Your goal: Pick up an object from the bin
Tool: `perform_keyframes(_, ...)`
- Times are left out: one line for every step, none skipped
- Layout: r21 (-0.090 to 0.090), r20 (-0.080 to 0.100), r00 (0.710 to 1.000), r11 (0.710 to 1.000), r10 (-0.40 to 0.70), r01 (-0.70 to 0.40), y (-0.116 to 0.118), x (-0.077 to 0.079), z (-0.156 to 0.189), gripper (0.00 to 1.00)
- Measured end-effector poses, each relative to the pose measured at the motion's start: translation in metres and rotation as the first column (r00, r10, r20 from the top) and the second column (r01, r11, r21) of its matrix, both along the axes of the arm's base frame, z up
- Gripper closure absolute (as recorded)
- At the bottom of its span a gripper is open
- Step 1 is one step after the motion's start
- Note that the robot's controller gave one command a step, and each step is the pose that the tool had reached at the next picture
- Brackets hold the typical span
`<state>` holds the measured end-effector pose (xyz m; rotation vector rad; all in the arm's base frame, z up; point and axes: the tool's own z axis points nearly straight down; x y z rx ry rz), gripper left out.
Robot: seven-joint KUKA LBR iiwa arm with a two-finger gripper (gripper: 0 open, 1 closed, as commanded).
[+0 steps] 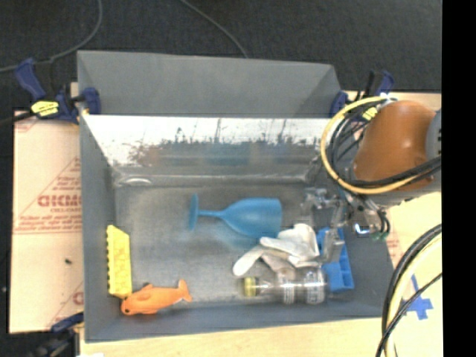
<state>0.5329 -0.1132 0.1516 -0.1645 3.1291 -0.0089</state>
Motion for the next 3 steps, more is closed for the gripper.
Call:
perform_keyframes(0.004, -0.001, 0.984, 0.984, -0.178, 0.178, 0.004, 0.020, -0.019, 0.00)
perform_keyframes(0.004, 0.001, 0.979, 0.979, -0.205, 0.205, 0.004, 0.025, -0.021, 0.00)
perform_keyframes(0.002, -0.003, 0.999, 0.999, 0.032, -0.032, 0.052, 0.000, -0.017, 0.00)
